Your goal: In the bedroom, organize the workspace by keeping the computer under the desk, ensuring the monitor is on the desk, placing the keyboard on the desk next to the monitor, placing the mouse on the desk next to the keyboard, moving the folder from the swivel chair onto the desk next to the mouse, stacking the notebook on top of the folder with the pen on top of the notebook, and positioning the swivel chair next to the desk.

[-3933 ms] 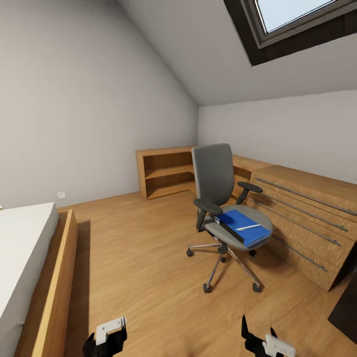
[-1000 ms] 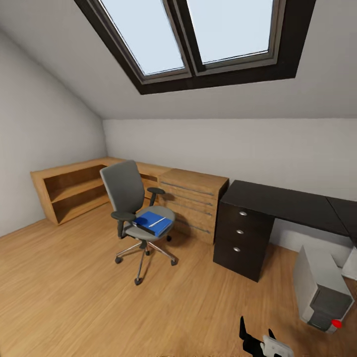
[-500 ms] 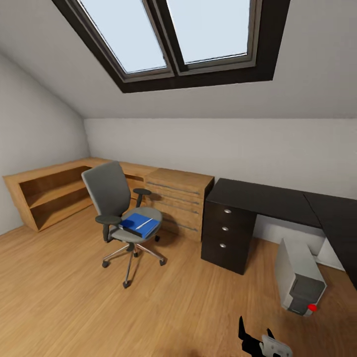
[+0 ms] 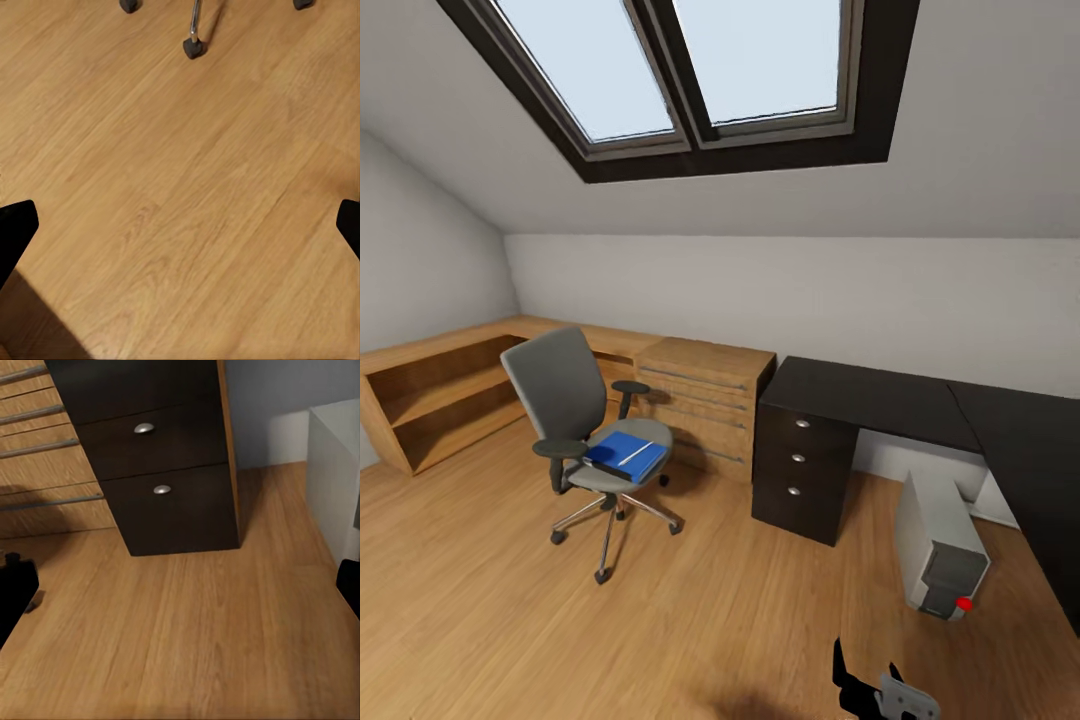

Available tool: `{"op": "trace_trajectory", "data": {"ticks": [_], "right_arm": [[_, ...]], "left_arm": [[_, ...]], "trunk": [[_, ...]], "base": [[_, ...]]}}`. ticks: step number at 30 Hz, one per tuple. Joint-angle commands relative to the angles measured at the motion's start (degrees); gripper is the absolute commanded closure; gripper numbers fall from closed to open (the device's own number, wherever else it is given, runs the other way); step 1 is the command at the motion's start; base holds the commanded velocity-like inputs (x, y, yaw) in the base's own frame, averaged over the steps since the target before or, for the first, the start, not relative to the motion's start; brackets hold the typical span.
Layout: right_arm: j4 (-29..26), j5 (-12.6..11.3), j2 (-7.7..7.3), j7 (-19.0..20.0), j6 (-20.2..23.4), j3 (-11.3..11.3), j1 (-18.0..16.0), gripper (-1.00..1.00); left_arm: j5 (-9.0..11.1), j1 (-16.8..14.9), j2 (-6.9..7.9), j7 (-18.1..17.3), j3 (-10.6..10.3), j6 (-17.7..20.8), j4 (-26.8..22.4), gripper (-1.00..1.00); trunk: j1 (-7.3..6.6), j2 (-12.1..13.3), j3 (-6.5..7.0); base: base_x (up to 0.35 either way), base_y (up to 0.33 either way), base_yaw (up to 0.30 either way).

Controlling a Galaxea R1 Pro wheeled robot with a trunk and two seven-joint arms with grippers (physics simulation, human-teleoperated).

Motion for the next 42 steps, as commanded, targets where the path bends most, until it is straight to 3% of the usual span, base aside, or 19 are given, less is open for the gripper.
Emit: {"op": "trace_trajectory", "data": {"ticks": [1, 9, 14, 19, 34, 42], "right_arm": [[0.1, -0.2, 0.02, 0.6, -0.2, -0.5, -0.1, -1.00], [0.1, 0.1, 0.25, 0.5, 0.0, -0.2, -0.1, -1.00], [0.1, 0.2, 0.26, 0.6, 0.0, 2.6, -0.1, -1.00], [0.2, 0.5, 0.31, 0.6, 0.1, 3.7, -0.1, -1.00], [0.3, 1.1, 0.40, 0.6, 3.4, 4.1, -0.1, -1.00], [0.3, 1.1, 0.85, 0.6, 4.9, 4.0, -0.1, -1.00]], "left_arm": [[0.5, 0.0, 0.04, 0.3, -0.3, -0.2, -0.1, -1.00], [0.5, 0.0, 0.03, 0.3, -0.3, -0.2, -0.1, -1.00], [0.5, 0.0, 0.10, 0.4, -0.3, -0.2, -0.1, -1.00], [0.5, 0.0, 0.12, 0.4, -0.3, -0.2, -0.1, -1.00], [0.7, 0.0, 0.24, 0.4, -0.1, -0.2, 0.0, -1.00], [2.7, 0.0, 0.29, 0.3, 1.9, -0.2, -0.1, -1.00]], "trunk": [[-0.23, 0.4, 0.05], [-1.98, 3.6, 0.79], [-3.08, 5.6, 1.60], [-4.18, 7.6, 2.48], [-7.48, 13.6, 5.16], [-9.23, 16.8, 6.60]], "base": [[-0.026, 0.000, -0.022], [-0.198, 0.000, -0.009], [-0.324, 0.000, -0.001], [-0.334, 0.000, 0.000], [-0.336, 0.000, 0.000], [-0.337, 0.000, 0.000]]}}
